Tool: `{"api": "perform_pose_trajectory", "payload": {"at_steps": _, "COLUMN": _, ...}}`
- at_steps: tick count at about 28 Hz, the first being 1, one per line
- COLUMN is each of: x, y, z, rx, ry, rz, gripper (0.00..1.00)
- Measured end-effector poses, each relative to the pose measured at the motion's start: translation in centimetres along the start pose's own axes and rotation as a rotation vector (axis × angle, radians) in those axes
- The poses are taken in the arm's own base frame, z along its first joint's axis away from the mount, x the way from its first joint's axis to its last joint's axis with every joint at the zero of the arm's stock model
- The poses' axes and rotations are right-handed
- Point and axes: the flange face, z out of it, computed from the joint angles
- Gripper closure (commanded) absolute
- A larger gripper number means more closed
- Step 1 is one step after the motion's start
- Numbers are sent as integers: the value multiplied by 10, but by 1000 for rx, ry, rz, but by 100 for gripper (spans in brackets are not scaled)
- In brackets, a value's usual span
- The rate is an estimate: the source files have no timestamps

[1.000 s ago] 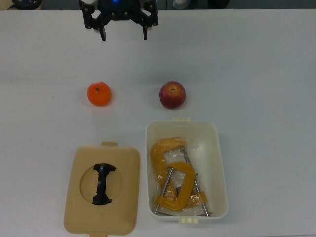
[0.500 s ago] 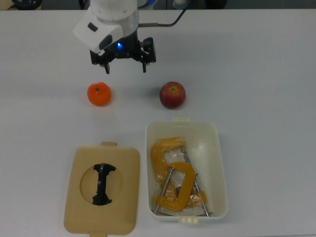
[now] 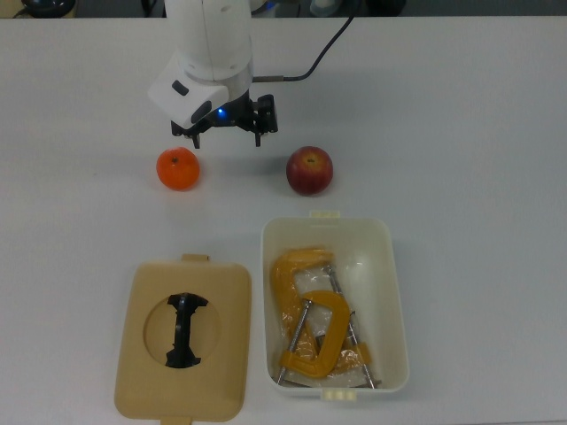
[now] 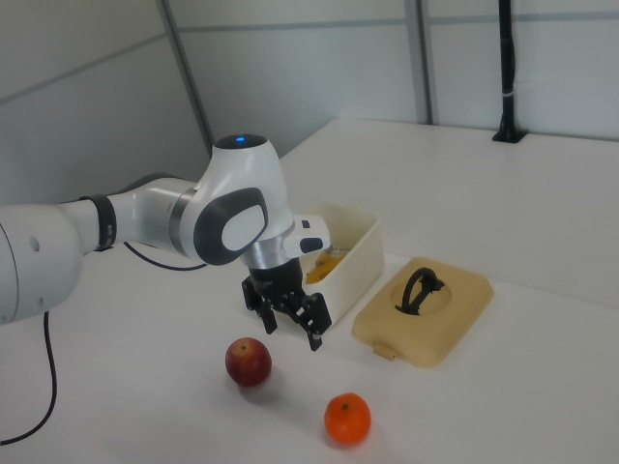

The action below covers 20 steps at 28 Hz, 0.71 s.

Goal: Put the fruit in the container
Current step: 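Move the gripper down over the orange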

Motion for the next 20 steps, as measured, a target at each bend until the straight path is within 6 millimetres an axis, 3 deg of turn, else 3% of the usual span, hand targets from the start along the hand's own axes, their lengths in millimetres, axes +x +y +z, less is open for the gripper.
{"api": "perform_pose_trajectory", "payload": {"at_steps": 20, "x": -12, "y": 53, "z": 47, "rx": -93, "ry": -24, "rz": 34, "gripper": 0}}
